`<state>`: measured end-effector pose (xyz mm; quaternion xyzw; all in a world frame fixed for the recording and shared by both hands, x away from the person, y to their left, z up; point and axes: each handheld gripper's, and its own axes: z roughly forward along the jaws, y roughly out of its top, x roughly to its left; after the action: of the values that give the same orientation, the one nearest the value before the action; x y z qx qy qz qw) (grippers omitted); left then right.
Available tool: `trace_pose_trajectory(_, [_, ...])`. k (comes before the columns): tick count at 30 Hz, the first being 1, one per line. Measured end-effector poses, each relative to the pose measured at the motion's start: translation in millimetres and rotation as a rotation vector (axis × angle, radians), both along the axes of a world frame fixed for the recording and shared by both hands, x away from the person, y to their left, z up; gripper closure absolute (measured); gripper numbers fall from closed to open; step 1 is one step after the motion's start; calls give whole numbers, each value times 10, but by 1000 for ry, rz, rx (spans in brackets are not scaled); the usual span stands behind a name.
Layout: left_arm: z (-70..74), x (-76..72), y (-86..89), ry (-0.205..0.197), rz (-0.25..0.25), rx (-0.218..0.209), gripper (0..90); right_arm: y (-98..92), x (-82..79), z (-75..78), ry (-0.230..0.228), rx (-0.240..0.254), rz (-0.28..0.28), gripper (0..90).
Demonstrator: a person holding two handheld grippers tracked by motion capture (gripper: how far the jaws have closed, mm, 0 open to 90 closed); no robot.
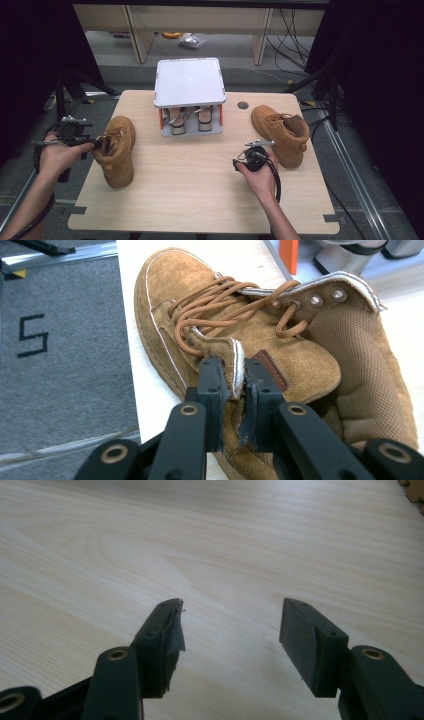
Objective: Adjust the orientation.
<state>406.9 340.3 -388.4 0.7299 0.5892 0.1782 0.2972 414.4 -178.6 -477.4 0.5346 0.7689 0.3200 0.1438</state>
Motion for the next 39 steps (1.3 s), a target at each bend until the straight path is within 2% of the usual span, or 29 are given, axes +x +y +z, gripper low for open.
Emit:
trace_pose_trajectory(2, [-20,-12,2,-18,31,-17,740,15,-8,7,14,8,-8,429])
trace_pose_trajectory(3, [-15,-16,5,-1,43,-23,689,18,-11,10,10,5,-12,429])
trace_pose_trajectory(4, [-28,-24,-3,-4,70,-71,637,19,-11,12,12,5,-13,429])
trace_pose_trajectory(5, [-45,-23,-18,-16,96,-101,572,18,-10,13,11,5,-12,429])
trace_pose_trajectory(6, [-59,-24,-29,8,106,-104,534,14,-10,13,11,4,-9,429])
trace_pose_trajectory(7, [-83,-27,-37,24,97,-88,507,7,-4,5,16,15,1,429])
trace_pose_trajectory(9, [-122,-20,-38,26,87,-67,501,11,-11,1,22,16,-4,428])
trace_pose_trajectory(10, [-146,-28,-55,38,107,-83,501,12,-14,0,22,13,-4,428])
trace_pose_trajectory(14, [-217,-43,-69,72,118,-101,532,12,-24,-15,19,-1,-10,428])
trace_pose_trajectory(15, [-234,-45,-61,80,118,-100,544,0,-16,-26,12,-26,-8,428])
trace_pose_trajectory(17, [-268,-42,-55,76,132,-121,574,-2,-11,-33,12,-21,-4,427])
trace_pose_trajectory(18, [-267,-43,-45,85,133,-119,593,12,-21,-23,20,-3,0,426])
trace_pose_trajectory(19, [-270,-41,-45,85,135,-120,611,12,-18,-27,8,-6,0,426])
trace_pose_trajectory(21, [-279,-31,-47,80,133,-111,656,12,-12,-33,15,-1,6,426])
trace_pose_trajectory(23, [-275,-23,-40,89,118,-85,713,9,-10,-36,17,4,8,425])
trace_pose_trajectory(24, [-285,-20,-45,78,121,-86,740,12,-17,-32,25,8,3,425])
trace_pose_trajectory(28, [-275,-10,-30,78,97,-89,768,5,-32,-30,25,0,-7,425])
trace_pose_trajectory(30, [-274,-5,-15,45,100,-77,776,-16,-18,-43,14,4,5,425])
trace_pose_trajectory(31, [-267,-9,0,48,107,-82,780,-12,-31,-33,26,7,-18,425])
trace_pose_trajectory(32, [-268,-10,25,34,113,-81,785,-25,-27,-33,34,11,-10,426])
trace_pose_trajectory(33, [-283,-13,53,13,139,-99,789,-36,-26,-40,23,9,-11,426])
trace_pose_trajectory(34, [-288,-11,86,11,135,-107,794,-44,-27,-39,31,22,-16,426])
trace_pose_trajectory(35, [-295,-15,103,15,155,-128,796,-57,-20,-52,11,13,-9,426])
trace_pose_trajectory(36, [-309,-19,115,5,172,-157,799,-63,-25,-44,25,18,-14,427])
trace_pose_trajectory(38, [-314,-28,141,4,173,-163,803,-77,-18,-54,25,26,-20,428])
trace_pose_trajectory(39, [-324,-31,147,-10,183,-176,804,-77,-19,-56,25,27,-27,428])
